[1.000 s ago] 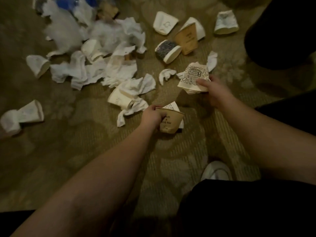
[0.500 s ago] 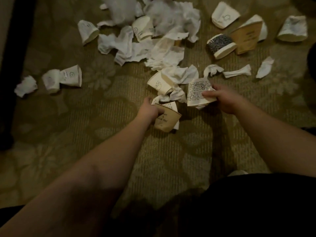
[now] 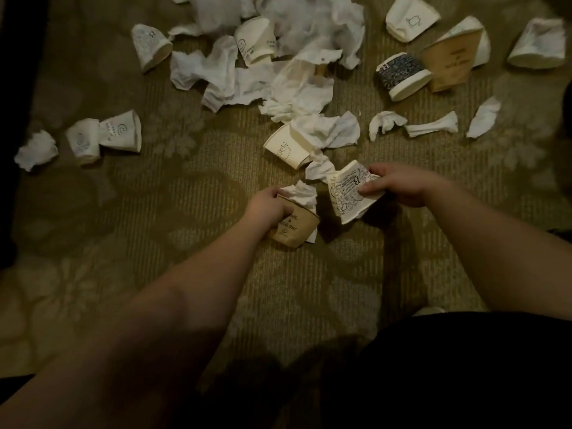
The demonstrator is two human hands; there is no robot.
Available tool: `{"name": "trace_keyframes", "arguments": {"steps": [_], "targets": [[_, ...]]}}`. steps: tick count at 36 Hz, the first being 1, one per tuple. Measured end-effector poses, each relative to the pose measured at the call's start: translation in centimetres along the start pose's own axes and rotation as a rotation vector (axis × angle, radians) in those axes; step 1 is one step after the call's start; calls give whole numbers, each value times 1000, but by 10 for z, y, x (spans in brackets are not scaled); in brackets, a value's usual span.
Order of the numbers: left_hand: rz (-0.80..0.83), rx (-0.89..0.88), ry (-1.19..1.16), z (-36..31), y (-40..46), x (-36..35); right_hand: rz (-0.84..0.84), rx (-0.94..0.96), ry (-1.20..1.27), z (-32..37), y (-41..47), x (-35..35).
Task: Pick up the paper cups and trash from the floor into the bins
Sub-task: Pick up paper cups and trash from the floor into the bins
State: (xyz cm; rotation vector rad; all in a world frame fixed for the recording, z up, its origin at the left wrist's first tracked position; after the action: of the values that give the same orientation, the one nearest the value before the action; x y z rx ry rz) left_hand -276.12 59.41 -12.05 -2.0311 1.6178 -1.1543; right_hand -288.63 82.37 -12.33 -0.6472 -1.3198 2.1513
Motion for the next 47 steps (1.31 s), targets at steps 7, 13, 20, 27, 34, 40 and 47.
{"name": "trace_keyframes", "arguments": {"steps": [7,13,20,27,34,40,47], "targets": [[-28,23,-20,7,-5,27,-96,28,-268,35,0,-14],[-152,94,-123,27,-12,53,-297,50,-527,59,9,-38],[-233,107,-282,34,-17,63,-399,106,-529,63,21,-56],[-221,49,-353,19,-10,62,-322,69,-494,40,11,-46],[-187,39,-350,11,-7,55,-305,13,-747,22,-7,-40],[-153,62,-391,8,-8,52,-334,33,-759,27,-21,-38],[-149,32,-471,-34,-5,54,-452,83,-501,44,-54,3]]}}
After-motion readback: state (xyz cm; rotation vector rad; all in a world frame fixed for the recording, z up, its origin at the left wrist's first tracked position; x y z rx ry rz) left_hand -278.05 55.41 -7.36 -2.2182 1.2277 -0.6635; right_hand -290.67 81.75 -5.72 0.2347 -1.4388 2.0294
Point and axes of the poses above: each hand's wrist, its own y-axis towards the middle knuckle, its own x-axis out of the back of the hand, z = x × y, the point moved 8 cm from there along y, towards the middle knuckle, and after that the axes turned 12 degrees about -x, right-handed, at the moved point
